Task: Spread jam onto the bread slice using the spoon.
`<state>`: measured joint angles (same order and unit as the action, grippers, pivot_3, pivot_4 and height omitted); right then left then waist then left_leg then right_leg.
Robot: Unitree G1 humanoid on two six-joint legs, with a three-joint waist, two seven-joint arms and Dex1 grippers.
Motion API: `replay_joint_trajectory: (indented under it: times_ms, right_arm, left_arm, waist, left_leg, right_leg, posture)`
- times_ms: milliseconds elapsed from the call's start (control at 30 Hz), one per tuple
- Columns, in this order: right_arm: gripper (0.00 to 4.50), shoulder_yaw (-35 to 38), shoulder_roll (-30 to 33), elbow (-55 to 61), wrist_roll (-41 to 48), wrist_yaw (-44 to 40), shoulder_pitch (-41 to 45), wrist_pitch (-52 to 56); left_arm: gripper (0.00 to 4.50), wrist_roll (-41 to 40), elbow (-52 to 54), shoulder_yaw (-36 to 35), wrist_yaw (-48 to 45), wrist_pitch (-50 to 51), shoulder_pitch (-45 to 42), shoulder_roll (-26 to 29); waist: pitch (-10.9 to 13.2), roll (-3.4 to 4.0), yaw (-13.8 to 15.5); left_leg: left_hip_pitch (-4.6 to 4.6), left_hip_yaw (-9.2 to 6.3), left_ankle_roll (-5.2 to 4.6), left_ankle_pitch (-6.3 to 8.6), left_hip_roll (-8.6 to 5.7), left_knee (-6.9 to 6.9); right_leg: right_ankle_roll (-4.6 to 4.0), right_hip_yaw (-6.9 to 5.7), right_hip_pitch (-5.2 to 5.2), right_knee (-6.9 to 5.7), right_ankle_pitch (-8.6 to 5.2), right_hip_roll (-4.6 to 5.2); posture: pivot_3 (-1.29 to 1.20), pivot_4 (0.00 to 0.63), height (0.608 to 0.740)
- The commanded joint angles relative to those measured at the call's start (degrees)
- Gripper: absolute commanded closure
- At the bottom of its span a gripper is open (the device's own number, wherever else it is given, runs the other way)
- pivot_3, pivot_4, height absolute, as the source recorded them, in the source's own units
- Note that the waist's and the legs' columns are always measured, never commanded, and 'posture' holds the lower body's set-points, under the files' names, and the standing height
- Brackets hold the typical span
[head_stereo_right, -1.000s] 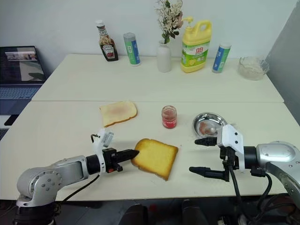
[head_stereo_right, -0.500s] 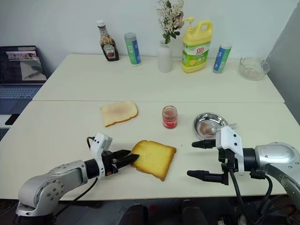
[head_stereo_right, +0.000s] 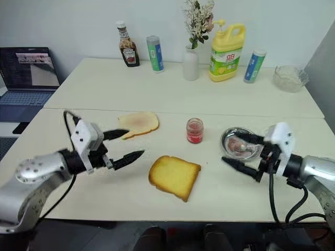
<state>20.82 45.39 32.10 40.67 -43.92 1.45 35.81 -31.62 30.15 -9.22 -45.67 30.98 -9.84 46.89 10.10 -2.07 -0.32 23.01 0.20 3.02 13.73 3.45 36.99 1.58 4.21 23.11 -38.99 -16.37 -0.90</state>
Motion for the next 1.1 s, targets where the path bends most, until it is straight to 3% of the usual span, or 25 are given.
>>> replay_joint_trajectory:
  times_ms: [33, 233, 500, 1100]
  right_arm:
    - [0.00, 4.85, -4.97, -0.99, -2.49, 9.43, -0.12, -1.94]
    - [0.00, 9.00, -15.72, -2.54, 0.71, 20.63, -2.41, 0.12]
    - [0.00, 12.26, -28.36, -12.10, 4.81, 33.45, 0.16, 0.31]
    - [0.00, 10.92, -30.60, -37.72, 6.37, 31.46, 16.30, -1.53]
  left_arm:
    - [0.05, -2.66, 1.90, 3.57, -4.84, 0.29, -5.71, 0.74]
    - [0.05, -0.86, 1.29, 9.82, -13.91, -1.62, -11.68, 3.81]
    - [0.05, 1.52, -0.36, 14.80, -15.17, -2.14, -17.71, 1.20]
    - [0.05, 4.22, 0.59, 17.69, -14.48, -1.98, -18.15, -1.68]
  waist:
    - [0.00, 0.00, -0.06]
    - [-0.01, 0.07, -1.03]
    - [-0.01, 0.12, -1.48]
    - [0.02, 0.34, -1.54]
  left_leg:
    - [0.00, -0.02, 0.00, 0.00, 0.02, -0.01]
    - [-0.01, -0.12, 0.00, 0.00, 0.13, -0.12]
    - [-0.03, -0.06, -0.01, 0.00, 0.10, -0.05]
    - [-0.01, -0.09, -0.02, 0.00, 0.12, -0.10]
  right_leg:
    - [-0.03, -0.01, 0.01, 0.00, 0.02, -0.01]
    - [-0.10, -0.07, 0.08, -0.09, -0.02, -0.15]
    - [0.00, -0.01, 0.05, -0.11, -0.03, -0.13]
    - [-0.12, -0.02, 0.07, -0.11, 0.03, -0.18]
  posture:
    - [0.00, 0.150, 0.740]
    - [0.00, 0.150, 0.740]
    - [0.00, 0.150, 0.740]
    - [0.00, 0.150, 0.740]
